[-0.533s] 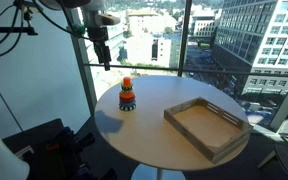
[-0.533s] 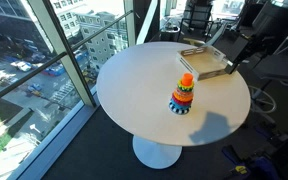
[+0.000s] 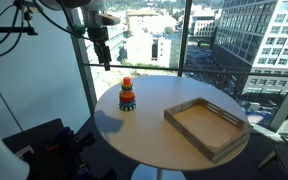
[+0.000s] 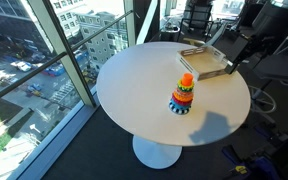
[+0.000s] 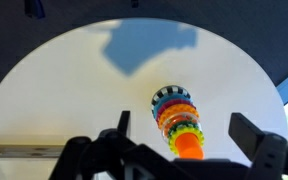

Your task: Put the yellow ring on the table

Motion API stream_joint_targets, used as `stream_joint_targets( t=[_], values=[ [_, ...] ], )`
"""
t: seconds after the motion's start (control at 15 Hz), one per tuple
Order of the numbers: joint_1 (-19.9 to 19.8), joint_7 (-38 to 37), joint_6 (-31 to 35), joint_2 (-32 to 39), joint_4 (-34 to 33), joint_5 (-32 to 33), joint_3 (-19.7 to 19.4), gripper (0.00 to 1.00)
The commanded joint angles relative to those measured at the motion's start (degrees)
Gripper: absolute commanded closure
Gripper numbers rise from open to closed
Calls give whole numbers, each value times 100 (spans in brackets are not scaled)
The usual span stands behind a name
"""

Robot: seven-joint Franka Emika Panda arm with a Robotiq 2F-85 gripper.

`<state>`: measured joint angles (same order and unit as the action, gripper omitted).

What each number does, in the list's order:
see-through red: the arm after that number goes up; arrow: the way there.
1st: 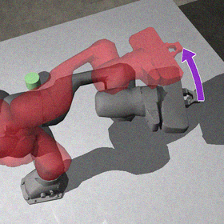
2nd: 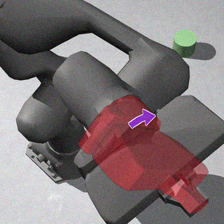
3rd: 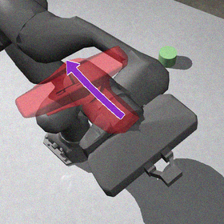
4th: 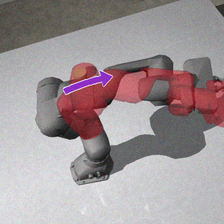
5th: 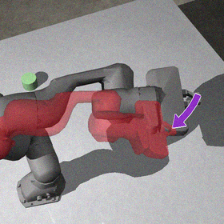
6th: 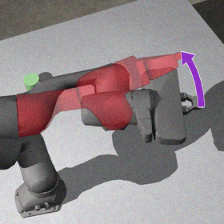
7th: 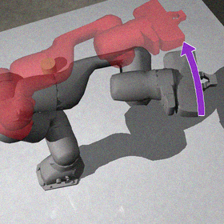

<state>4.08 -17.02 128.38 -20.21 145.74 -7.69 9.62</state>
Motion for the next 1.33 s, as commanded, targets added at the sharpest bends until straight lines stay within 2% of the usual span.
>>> stream_joint_targets(
  t=[0.0,0.47,1.27],
  values=[
    [-11,-138,-45,140,-208,115,-1,0],
    [-29,-265,-50,768,-811,289,31,0],
    [214,-341,-156,2618,-2063,695,-82,0]
  ],
)
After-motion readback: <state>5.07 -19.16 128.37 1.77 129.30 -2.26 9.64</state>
